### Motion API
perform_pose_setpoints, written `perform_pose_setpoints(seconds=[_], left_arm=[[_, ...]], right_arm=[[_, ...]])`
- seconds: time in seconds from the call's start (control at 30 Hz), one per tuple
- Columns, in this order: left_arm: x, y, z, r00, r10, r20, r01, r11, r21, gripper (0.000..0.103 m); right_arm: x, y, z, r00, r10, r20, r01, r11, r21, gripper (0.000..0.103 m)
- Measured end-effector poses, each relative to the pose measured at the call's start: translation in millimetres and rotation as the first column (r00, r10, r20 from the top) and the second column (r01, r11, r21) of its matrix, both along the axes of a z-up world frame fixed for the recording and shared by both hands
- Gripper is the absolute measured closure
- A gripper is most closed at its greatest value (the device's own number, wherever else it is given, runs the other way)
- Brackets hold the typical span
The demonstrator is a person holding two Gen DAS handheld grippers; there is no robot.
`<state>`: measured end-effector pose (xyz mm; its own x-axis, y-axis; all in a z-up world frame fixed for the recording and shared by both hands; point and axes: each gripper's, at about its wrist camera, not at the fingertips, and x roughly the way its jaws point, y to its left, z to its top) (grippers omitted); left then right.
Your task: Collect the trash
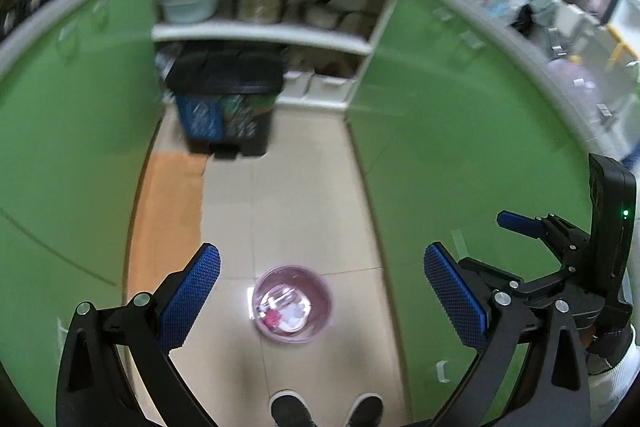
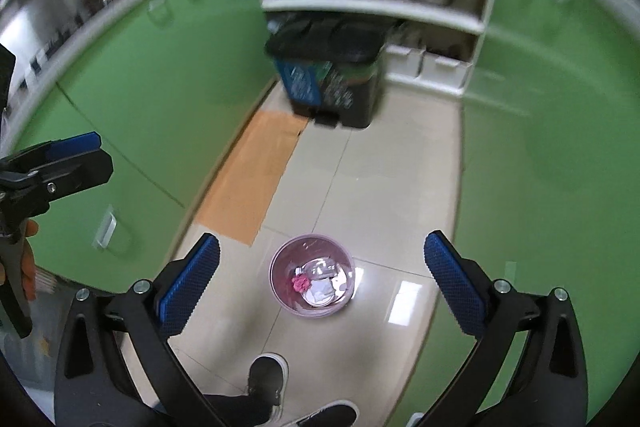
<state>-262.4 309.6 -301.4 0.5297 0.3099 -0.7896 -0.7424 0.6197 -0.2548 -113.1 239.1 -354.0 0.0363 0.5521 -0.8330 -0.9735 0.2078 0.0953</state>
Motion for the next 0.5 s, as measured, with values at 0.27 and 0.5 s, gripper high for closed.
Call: perform_pose_setpoints(seconds=[0.27,0.5], left_arm=[[61,-57,169,0.983,-0.182,0.036,0.18,0.983,0.04,0.005],[120,-105,233,0.934,-0.351,0.066,0.346,0.936,0.069,0.005]], right_arm=[[35,-97,182,0.984,-0.176,0.012,0.175,0.982,0.067,0.003],[77,-187,269,0.931,-0.362,0.046,0.355,0.927,0.119,0.003]])
